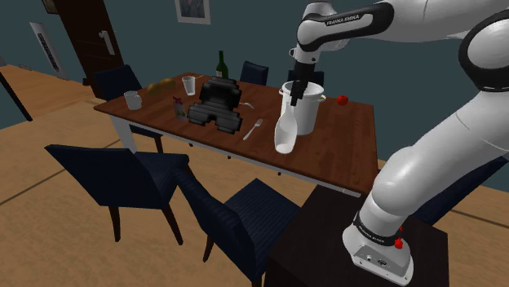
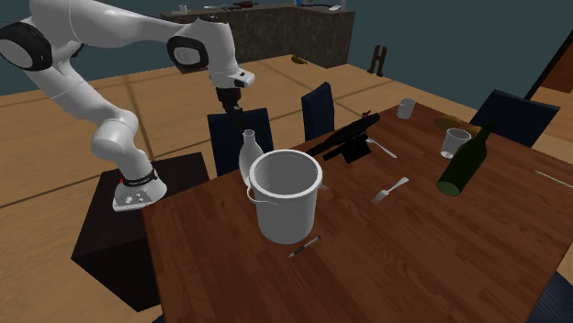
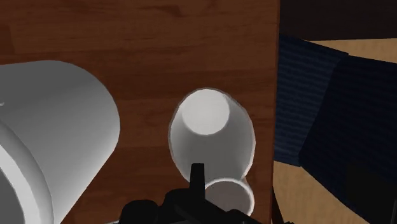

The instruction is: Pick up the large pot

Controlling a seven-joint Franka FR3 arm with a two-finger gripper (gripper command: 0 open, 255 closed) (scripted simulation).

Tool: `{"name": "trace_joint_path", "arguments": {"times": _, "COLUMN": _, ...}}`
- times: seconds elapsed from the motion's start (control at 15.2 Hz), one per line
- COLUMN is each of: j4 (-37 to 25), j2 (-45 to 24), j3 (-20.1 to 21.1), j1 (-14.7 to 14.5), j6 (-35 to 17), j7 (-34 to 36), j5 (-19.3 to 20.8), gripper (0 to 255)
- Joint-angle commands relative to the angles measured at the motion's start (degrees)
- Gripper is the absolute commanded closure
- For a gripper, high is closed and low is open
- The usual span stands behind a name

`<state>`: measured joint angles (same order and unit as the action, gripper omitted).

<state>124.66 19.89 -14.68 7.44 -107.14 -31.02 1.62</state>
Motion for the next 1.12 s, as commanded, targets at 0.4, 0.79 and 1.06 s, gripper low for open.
{"name": "trace_joint_path", "arguments": {"times": 0.4, "j4": -11.99, "j2": -14.10, "j3": -6.75, "j1": 2.02, "j6": -3.24, "j7": -9.92, "j5": -4.40, "gripper": 0}}
{"name": "trace_joint_path", "arguments": {"times": 0.79, "j4": -23.39, "j2": -25.64, "j3": -10.03, "j1": 4.99, "j6": -2.99, "j7": -17.23, "j5": -10.50, "gripper": 0}}
{"name": "trace_joint_path", "arguments": {"times": 1.06, "j4": -20.82, "j2": -26.07, "j3": -9.91, "j1": 5.03, "j6": -5.92, "j7": -17.69, "j5": -10.86, "gripper": 0}}
